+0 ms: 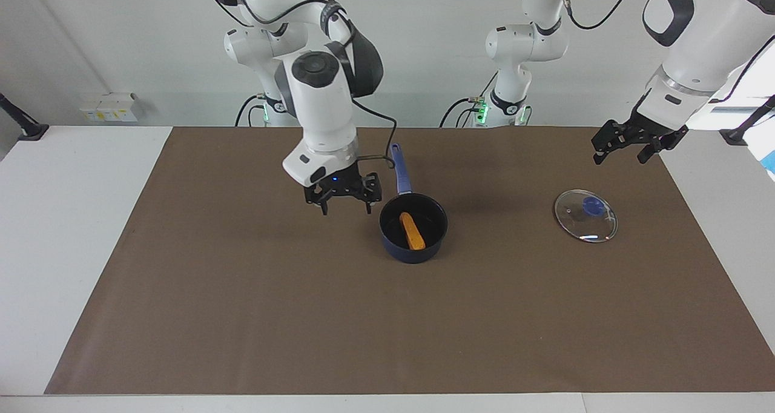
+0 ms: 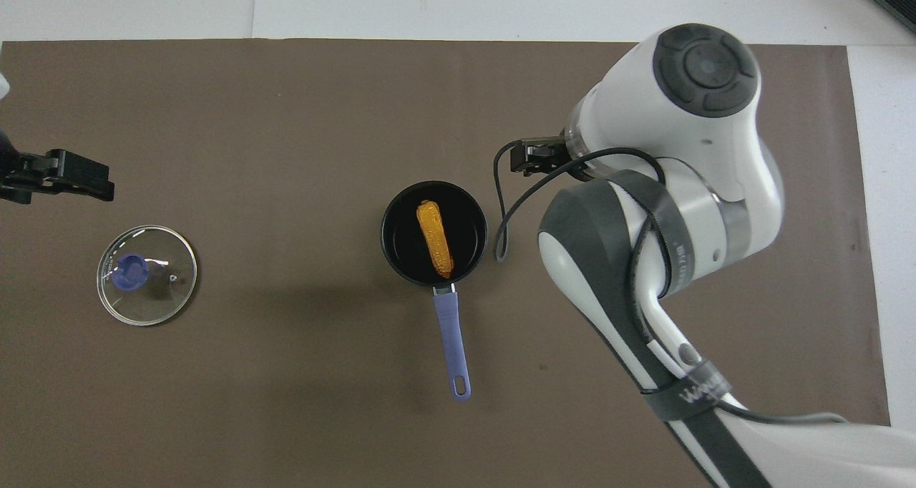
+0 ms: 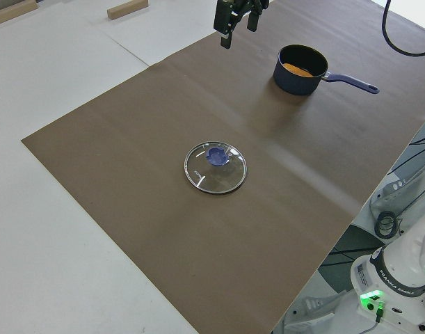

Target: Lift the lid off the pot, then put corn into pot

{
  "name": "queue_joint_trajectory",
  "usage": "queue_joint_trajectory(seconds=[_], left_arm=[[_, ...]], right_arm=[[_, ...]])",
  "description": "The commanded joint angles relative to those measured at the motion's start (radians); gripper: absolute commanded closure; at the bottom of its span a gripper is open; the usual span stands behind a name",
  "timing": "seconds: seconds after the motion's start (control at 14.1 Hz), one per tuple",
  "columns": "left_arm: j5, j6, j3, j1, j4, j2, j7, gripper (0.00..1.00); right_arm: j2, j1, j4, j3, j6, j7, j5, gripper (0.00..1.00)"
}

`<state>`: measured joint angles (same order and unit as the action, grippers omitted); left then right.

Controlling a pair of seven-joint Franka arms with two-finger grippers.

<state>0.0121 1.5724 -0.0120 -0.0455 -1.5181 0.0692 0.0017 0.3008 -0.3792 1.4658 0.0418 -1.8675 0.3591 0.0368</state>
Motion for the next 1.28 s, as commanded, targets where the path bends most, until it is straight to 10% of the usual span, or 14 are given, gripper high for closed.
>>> queue_joint_trajectory(seconds=[0.0, 1.21], left_arm=[[-0.011, -0.022, -0.002, -0.005, 0.007, -0.006, 0.007, 0.0], [-0.009, -0.023, -0.005, -0.007, 0.001, -0.012, 0.021, 0.0]], right_arm=[[-0.086, 0.078, 0.03, -0.013, 0.074, -0.09, -0.009, 0.0], [-0.33, 0.292, 0.036, -0.01, 0.384, -0.267, -0.014, 0.0]])
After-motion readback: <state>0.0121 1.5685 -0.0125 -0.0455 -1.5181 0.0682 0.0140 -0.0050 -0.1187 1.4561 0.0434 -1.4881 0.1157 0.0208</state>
